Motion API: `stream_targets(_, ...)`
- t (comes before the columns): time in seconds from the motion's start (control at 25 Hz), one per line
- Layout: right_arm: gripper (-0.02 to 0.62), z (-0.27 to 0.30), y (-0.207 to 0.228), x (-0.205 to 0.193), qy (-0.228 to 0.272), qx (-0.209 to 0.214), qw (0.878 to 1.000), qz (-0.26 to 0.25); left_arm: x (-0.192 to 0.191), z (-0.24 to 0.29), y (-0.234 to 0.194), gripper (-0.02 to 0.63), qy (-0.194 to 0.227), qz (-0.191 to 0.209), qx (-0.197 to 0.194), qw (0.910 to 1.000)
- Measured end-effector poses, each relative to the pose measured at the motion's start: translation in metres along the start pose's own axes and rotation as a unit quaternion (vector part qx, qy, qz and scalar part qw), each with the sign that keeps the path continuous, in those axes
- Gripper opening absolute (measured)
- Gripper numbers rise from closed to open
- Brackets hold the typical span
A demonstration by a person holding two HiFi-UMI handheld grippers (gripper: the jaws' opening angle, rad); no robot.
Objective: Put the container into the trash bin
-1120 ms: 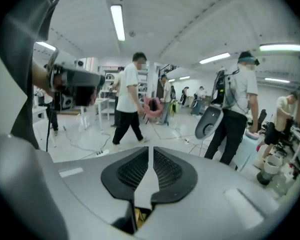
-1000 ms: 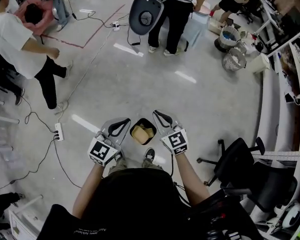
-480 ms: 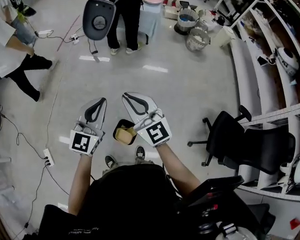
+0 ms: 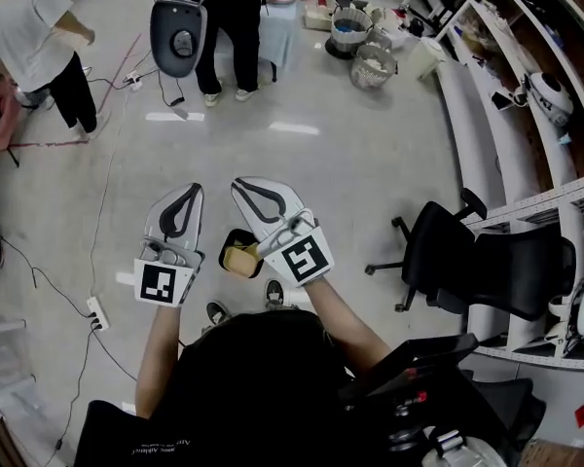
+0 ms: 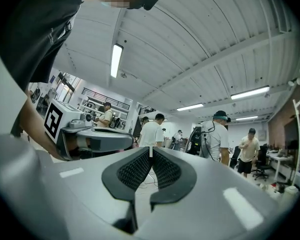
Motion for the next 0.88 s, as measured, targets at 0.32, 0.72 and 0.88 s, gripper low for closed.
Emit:
stream_targets(0.32, 0.078, -0.009, 0.009, 0.003, 0.004, -0.036, 0.999, -0.005, -0.002, 0.003, 0.010, 0.003, -0.020, 0.011, -0.003, 0.9997)
stream_targets(0.72, 0.018, -0.017, -0.006, 0.009, -0.005, -0.040, 0.999, -0.014, 0.003, -0.013, 0.019, 0.003, -0.039, 0.010, -0.013, 0.9991)
stream_targets(0.88, 0.018, -0.017, -0.012, 0.010, -0.009, -0.038, 0.999, -0.011, 0.004, -0.020, 0.019, 0.003, -0.043, 0.004, -0.014, 0.9990)
Point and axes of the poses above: the fingertips, and each gripper's own axes: z forward along the fingers, y to its right, x out of its top, the point moved 3 cm from there along -z, backward along the fingers, and after that the axes turned 11 degrees about x, right-handed, at the moved point
